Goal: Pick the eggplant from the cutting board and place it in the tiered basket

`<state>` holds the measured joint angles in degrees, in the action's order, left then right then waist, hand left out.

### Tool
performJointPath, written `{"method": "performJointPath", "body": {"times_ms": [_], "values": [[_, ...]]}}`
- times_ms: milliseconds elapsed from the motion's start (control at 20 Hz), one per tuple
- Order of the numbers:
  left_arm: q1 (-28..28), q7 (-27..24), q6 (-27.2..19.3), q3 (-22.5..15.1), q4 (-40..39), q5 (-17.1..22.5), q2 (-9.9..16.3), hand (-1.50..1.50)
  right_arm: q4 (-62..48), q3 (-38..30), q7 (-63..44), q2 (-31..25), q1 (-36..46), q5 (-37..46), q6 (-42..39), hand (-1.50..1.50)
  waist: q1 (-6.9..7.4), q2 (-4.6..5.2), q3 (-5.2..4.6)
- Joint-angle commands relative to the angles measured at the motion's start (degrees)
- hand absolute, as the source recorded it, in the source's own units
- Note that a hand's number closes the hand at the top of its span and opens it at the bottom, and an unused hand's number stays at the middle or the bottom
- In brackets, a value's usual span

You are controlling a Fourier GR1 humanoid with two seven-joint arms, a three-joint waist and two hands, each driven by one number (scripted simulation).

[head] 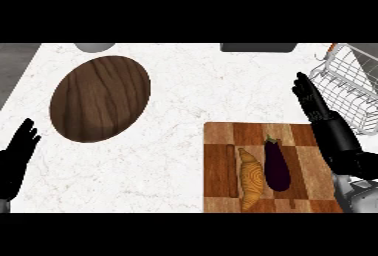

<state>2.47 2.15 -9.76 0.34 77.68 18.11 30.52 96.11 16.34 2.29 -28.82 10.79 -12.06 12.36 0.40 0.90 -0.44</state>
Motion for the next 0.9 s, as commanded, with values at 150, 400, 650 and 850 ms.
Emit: {"method": "performJointPath", "body": {"times_ms": [150, 400, 650, 850], "values": [[2.14, -1.71, -4.92, -5.8, 3.06, -4.96, -7.42, 0.0, -0.94, -9.44, -5.4, -5.8, 0.11, 6.08, 8.13, 1.5, -1.35, -1.13, 0.38], [4.32, -2.54, -6.28, -7.07, 1.78, -5.1, -10.19, 0.0, -9.44, -22.48, -15.06, -3.79, -5.49, 10.05, 29.08, -1.5, -6.51, -1.39, 0.24], [4.15, -1.66, -9.31, -13.68, 4.35, -9.07, -16.19, 0.0, 6.41, -18.28, -11.8, 5.45, -15.83, 15.73, 40.09, -1.5, -2.47, -1.41, 0.39], [4.97, -3.3, -9.05, -13.12, 3.98, -10.66, -15.28, 0.0, 17.64, -10.35, -31.23, -0.14, -20.12, 27.64, 39.21, -1.5, -0.91, -1.12, 0.23]]}}
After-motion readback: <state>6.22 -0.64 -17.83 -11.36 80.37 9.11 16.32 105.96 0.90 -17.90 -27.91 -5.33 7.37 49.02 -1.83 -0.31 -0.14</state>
